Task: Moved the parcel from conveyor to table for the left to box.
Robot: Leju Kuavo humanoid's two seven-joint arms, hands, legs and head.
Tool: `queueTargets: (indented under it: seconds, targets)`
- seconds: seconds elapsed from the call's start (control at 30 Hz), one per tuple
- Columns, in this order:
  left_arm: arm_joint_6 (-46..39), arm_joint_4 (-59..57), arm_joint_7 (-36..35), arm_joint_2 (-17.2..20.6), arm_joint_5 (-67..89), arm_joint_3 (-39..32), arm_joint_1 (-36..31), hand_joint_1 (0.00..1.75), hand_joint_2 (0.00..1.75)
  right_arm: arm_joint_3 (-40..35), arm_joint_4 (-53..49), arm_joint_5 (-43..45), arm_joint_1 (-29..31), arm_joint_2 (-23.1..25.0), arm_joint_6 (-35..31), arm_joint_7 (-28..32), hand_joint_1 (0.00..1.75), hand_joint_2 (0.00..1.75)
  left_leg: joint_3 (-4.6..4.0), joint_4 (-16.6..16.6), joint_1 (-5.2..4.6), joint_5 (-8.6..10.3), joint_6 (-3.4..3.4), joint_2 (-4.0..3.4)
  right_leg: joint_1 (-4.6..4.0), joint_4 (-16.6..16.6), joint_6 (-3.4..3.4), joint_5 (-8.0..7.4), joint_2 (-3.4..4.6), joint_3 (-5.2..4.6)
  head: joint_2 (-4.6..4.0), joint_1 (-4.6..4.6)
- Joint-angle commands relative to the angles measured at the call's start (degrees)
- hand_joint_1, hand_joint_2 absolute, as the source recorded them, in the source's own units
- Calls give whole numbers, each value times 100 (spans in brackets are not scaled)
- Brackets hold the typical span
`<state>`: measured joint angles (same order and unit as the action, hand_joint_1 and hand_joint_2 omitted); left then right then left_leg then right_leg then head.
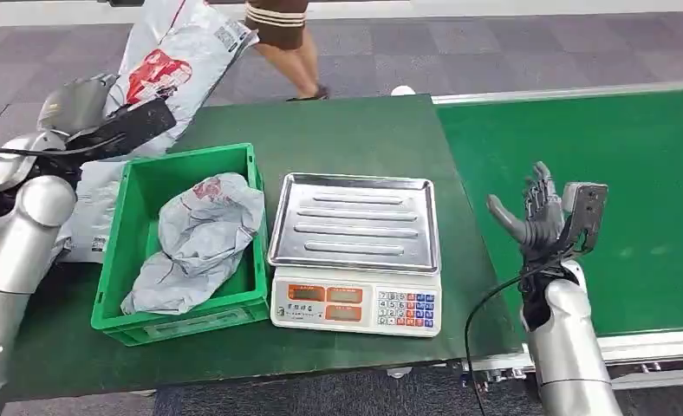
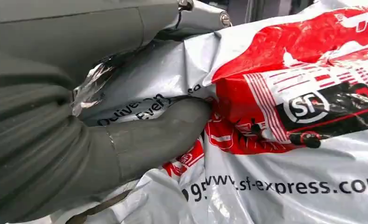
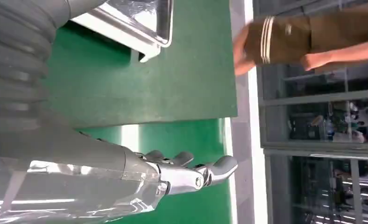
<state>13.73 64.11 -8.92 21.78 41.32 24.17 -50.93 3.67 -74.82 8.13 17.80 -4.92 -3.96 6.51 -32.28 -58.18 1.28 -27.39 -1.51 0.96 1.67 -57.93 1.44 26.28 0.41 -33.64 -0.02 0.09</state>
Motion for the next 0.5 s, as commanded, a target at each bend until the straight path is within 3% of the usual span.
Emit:
queueTargets:
  seconds: [0.03, 0.13, 0.2, 0.23, 0.3, 0.33, 0.5]
  targets:
    - [585, 1094, 273, 1637, -1010, -601, 1976, 175, 175, 170, -16, 295, -358, -497, 114, 8, 0, 175, 49, 42, -6, -7, 9, -61, 2, 29, -16, -4, 50, 20, 2, 2]
    - [492, 1102, 361, 1326, -1009, -575, 2355, 175, 175, 189, -235, 326, -580, -422, 50, 36, 0, 175, 41, 35, -7, -9, 3, -39, 2, 22, -16, 6, 34, 15, 0, 0]
    - [731, 910, 557, 946, -1089, -399, 2303, 175, 175, 269, -462, 334, -770, -354, -84, 50, 0, 175, 36, 37, -3, -5, 4, -26, -2, 30, -19, 7, 13, 14, 2, 0]
    - [731, 910, 557, 946, -1089, -399, 2303, 175, 175, 269, -462, 334, -770, -354, -84, 50, 0, 175, 23, 25, -3, -5, 1, -11, -2, 19, -15, 11, 0, 6, 2, 0]
    - [590, 742, 456, 528, -872, -172, 2343, 175, 175, 361, -818, 340, -1078, -337, -110, 4, 0, 175, 21, 24, -4, -4, 4, 0, -2, 23, -18, 12, -15, 10, 2, 0]
    - [613, 704, 484, 440, -910, -132, 2393, 0, 175, 394, -880, 360, -1156, -361, -130, 6, 0, 175, 20, 26, -7, -1, 3, 17, 2, 22, -15, 15, -30, 16, 0, 0]
    - [722, 515, 569, 445, -989, 169, 2473, 0, 175, 325, -729, 447, -963, -513, -39, 22, 0, 175, 11, 12, -9, -6, 1, 10, 6, 13, -14, 13, -24, 7, 2, 0]
